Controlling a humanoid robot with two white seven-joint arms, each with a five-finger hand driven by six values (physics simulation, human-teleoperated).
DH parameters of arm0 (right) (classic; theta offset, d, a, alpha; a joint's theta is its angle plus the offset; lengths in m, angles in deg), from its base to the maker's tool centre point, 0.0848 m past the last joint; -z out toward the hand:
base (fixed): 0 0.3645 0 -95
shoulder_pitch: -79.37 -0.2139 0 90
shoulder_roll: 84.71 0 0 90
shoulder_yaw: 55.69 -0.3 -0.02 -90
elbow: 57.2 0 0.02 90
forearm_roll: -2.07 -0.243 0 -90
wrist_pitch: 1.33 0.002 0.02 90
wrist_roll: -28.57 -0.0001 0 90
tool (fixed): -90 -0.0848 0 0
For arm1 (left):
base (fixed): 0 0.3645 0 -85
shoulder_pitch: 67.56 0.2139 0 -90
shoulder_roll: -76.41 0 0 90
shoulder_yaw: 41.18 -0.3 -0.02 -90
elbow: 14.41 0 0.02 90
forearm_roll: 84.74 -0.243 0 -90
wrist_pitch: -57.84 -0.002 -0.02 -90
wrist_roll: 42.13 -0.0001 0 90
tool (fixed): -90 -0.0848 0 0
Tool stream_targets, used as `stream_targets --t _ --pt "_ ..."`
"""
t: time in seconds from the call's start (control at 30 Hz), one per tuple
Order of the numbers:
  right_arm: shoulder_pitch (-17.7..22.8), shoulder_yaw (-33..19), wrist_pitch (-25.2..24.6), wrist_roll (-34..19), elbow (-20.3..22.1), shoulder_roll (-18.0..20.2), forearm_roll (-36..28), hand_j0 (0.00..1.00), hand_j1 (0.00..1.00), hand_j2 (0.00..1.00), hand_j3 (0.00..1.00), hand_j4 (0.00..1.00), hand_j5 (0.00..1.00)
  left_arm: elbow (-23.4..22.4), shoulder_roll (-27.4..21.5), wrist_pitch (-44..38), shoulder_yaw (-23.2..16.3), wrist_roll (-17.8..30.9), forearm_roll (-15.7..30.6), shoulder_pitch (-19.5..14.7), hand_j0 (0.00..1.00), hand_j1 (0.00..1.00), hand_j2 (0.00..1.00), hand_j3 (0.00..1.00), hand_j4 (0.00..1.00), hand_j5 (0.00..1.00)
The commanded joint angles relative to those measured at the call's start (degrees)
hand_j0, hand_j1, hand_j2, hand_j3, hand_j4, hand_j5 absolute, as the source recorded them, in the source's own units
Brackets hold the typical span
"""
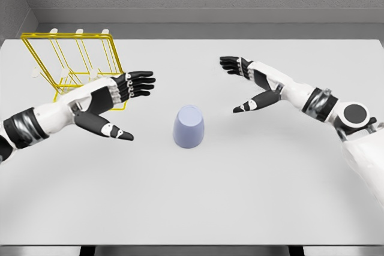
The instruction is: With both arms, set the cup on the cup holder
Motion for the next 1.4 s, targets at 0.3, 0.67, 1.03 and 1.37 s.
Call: stream_targets --t 0.3,0.67,1.03,1.37 --pt "-3.34 -3.06 0.36 0.0 0.12 12.15 8.23 1.0 1.0 1.0 1.0 1.0 1.0 -4.36 9.89 0.13 -5.73 0.0 -5.81 -3.78 1.0 1.0 1.0 1.0 1.0 1.0" --pt "-3.16 -3.14 0.62 0.0 0.38 14.44 11.39 1.0 1.0 1.0 1.0 1.0 1.0 -6.65 10.42 0.22 -1.77 0.0 -8.01 -2.99 1.0 1.0 1.0 1.0 1.0 1.0" --pt "-2.46 -5.6 4.49 0.0 -0.05 16.02 12.09 1.0 1.0 1.0 1.0 1.0 1.0 -13.25 13.94 0.48 -1.33 0.0 -11.18 -1.93 1.0 1.0 1.0 1.0 1.0 1.0" --pt "-2.72 -5.34 9.67 0.0 0.03 16.64 12.18 1.0 1.0 1.0 1.0 1.0 1.0 -12.81 14.81 5.93 -2.04 0.0 -14.34 -0.44 1.0 1.0 1.0 1.0 1.0 1.0"
